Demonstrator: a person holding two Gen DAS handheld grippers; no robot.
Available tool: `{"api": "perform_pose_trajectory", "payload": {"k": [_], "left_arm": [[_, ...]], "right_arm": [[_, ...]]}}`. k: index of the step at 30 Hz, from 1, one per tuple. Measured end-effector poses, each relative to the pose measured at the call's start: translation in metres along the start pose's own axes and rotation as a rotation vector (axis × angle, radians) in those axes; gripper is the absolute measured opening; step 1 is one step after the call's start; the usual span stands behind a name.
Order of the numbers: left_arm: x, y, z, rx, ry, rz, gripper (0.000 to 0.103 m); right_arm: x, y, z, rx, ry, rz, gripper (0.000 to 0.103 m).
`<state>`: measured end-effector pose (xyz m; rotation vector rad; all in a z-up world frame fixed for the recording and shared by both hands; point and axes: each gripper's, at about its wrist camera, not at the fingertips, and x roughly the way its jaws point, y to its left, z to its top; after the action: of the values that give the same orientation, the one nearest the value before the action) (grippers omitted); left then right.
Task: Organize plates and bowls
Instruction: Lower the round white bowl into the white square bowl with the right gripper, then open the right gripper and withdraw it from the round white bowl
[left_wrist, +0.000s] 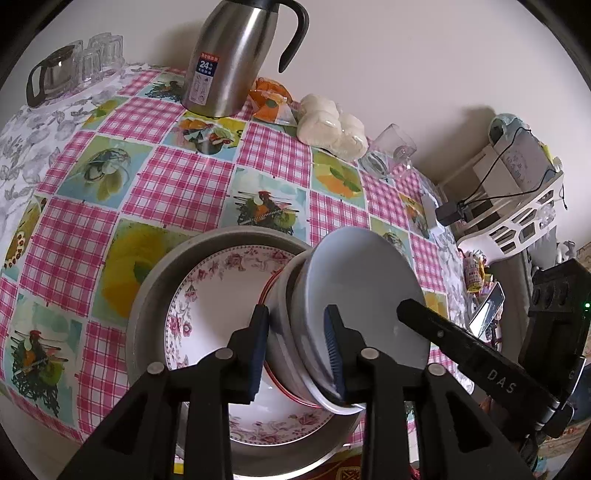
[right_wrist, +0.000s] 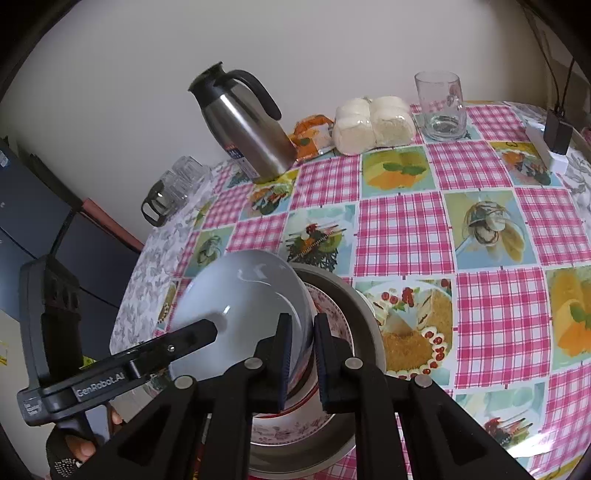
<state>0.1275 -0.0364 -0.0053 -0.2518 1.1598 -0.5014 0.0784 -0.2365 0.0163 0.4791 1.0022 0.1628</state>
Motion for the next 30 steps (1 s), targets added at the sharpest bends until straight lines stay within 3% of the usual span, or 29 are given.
{"api": "perform_pose_trajectory", "payload": {"k": [6, 8, 11, 17, 21, 23, 30], "left_arm": [[-0.002, 0.001, 0.001, 0.000, -0.003, 0.001, 0.035], [-0.007, 0.000, 0.002, 0.009, -0.019, 0.025, 0.044], [-0.014, -0.002, 0.002, 0.021, -0.042, 0.051, 0.048], [-0.026, -0.008, 0.003, 0.045, -0.089, 0.099, 0.071], [-0.031, -0.006, 0.004, 0.044, -0.124, 0.154, 0.077], [-0.033, -0.002, 0.004, 0.033, -0.141, 0.191, 0.088], [-0.042, 0.013, 0.006, -0.006, -0.214, 0.289, 0.095]], "right_arm": [[-0.002, 0.004, 0.000, -0.019, -0.002, -0.022, 0.016], [-0.005, 0.005, 0.001, -0.029, -0.007, -0.040, 0.016], [-0.009, 0.009, 0.003, -0.046, -0.024, -0.063, 0.018], [-0.012, 0.018, 0.002, -0.091, -0.041, -0.101, 0.049], [-0.015, 0.021, 0.003, -0.106, -0.055, -0.121, 0.067], [-0.015, 0.021, 0.003, -0.110, -0.060, -0.131, 0.073], [-0.014, 0.019, 0.002, -0.111, -0.060, -0.152, 0.084]]}}
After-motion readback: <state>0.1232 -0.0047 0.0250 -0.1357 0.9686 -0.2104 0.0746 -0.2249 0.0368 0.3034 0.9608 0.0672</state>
